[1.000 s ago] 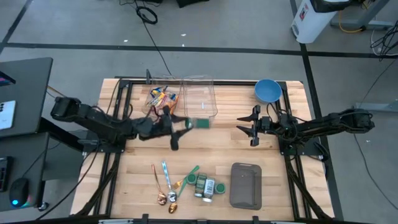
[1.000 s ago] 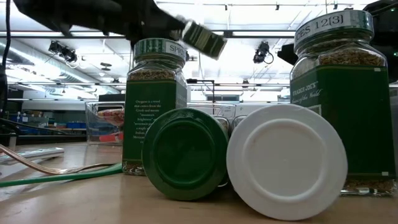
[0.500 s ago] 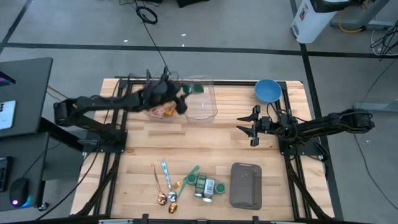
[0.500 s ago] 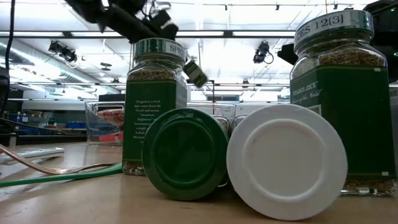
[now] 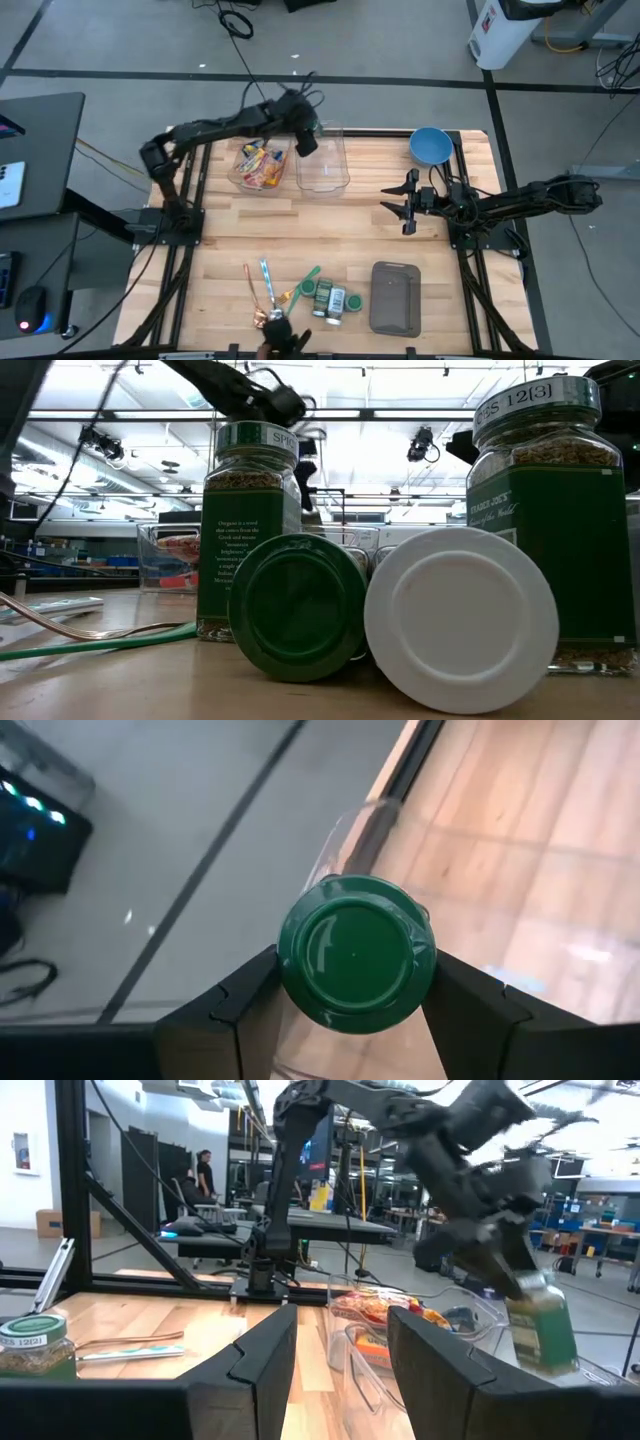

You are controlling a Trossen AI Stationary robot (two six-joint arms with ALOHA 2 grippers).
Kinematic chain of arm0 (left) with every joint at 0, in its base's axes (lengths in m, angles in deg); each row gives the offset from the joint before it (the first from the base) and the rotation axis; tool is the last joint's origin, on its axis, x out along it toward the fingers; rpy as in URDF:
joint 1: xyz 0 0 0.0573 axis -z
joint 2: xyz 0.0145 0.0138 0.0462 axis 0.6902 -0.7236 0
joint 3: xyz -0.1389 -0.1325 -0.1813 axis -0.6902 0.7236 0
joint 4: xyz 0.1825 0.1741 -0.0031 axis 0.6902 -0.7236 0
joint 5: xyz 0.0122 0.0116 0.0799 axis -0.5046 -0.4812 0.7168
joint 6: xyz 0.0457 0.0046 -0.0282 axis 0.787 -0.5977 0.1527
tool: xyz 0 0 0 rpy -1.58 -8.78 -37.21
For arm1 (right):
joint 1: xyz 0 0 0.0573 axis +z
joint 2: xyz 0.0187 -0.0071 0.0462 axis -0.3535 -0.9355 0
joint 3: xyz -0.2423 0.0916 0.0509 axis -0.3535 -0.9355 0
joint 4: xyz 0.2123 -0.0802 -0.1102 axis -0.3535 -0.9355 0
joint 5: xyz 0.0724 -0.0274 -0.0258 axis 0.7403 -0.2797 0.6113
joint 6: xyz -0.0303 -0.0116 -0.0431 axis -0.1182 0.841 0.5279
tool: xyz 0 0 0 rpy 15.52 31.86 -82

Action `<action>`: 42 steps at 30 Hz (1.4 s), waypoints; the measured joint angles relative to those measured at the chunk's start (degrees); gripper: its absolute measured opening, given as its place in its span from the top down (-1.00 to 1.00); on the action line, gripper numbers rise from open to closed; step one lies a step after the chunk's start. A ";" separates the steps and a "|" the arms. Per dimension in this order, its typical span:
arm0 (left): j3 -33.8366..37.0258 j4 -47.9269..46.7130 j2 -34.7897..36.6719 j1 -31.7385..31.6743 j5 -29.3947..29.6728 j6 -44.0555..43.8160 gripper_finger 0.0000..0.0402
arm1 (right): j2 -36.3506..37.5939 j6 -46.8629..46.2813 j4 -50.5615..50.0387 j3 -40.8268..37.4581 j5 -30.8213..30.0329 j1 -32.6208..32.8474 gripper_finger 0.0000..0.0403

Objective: Pick & Place Food Item
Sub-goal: Put the green spice bottle into the right transparent bin, then put the left green spice bottle into the right transparent bin

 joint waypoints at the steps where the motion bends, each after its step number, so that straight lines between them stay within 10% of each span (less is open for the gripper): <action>1: -1.95 -1.98 -1.60 -0.48 0.11 0.01 -0.03 | 0.00 -0.01 -0.02 0.00 0.02 0.00 0.17; 10: -12.37 -15.78 -11.75 -2.47 -1.73 -0.38 -0.03 | 0.00 -0.15 -0.67 0.00 0.02 0.00 0.17; 42: -12.14 -20.34 -12.35 -2.27 -6.66 -1.52 -0.32 | 0.00 -0.63 -1.29 0.00 -1.29 0.00 0.17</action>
